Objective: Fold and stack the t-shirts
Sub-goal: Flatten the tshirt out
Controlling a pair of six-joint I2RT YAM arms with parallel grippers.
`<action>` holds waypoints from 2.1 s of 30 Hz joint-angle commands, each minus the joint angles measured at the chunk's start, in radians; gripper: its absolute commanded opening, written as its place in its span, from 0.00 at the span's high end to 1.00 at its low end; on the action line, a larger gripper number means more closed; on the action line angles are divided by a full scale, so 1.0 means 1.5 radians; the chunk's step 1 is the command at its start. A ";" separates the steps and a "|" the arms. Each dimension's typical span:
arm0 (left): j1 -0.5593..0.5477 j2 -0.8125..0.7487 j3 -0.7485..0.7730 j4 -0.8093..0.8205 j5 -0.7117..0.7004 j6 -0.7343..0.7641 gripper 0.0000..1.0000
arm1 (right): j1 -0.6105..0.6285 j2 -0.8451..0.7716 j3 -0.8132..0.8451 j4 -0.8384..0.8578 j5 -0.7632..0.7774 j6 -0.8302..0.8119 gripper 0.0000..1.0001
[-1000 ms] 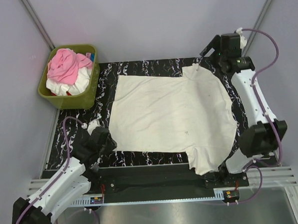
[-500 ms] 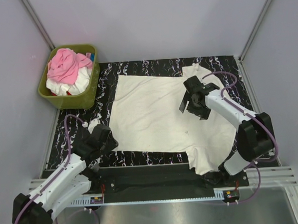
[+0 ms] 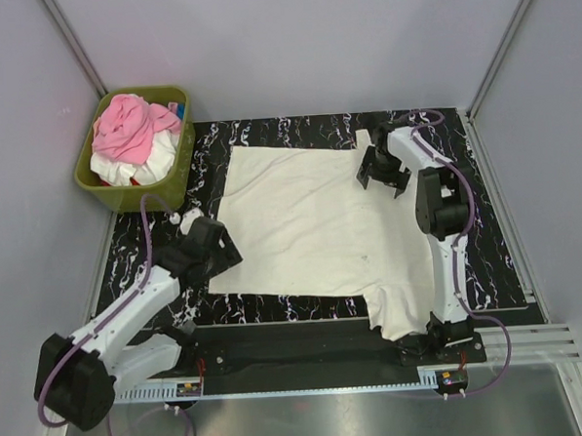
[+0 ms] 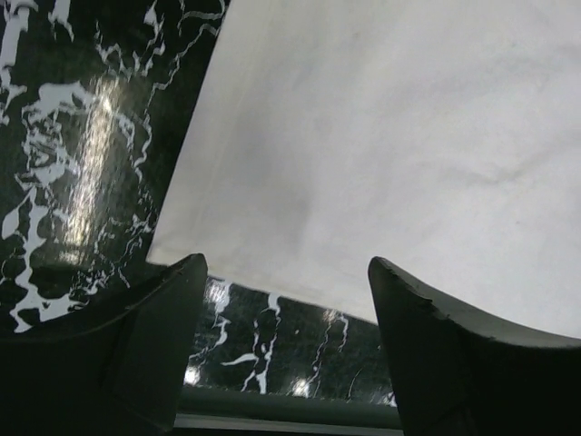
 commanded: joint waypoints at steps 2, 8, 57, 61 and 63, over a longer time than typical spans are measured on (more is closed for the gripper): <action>0.060 0.140 0.113 0.109 0.022 0.077 0.22 | -0.008 0.123 0.205 -0.081 -0.009 -0.059 0.00; 0.103 0.460 0.339 0.140 0.086 0.155 0.22 | -0.016 0.257 0.394 -0.124 -0.041 -0.084 0.00; 0.103 0.040 -0.048 0.024 0.092 -0.018 0.18 | 0.067 -0.638 -0.522 0.104 -0.251 0.099 0.00; 0.103 0.061 -0.063 0.071 0.069 -0.012 0.22 | 0.067 -0.709 -0.563 0.071 -0.193 0.119 0.00; 0.103 0.084 -0.062 0.086 0.060 -0.009 0.25 | 0.062 -0.739 -0.571 0.051 -0.177 0.125 0.00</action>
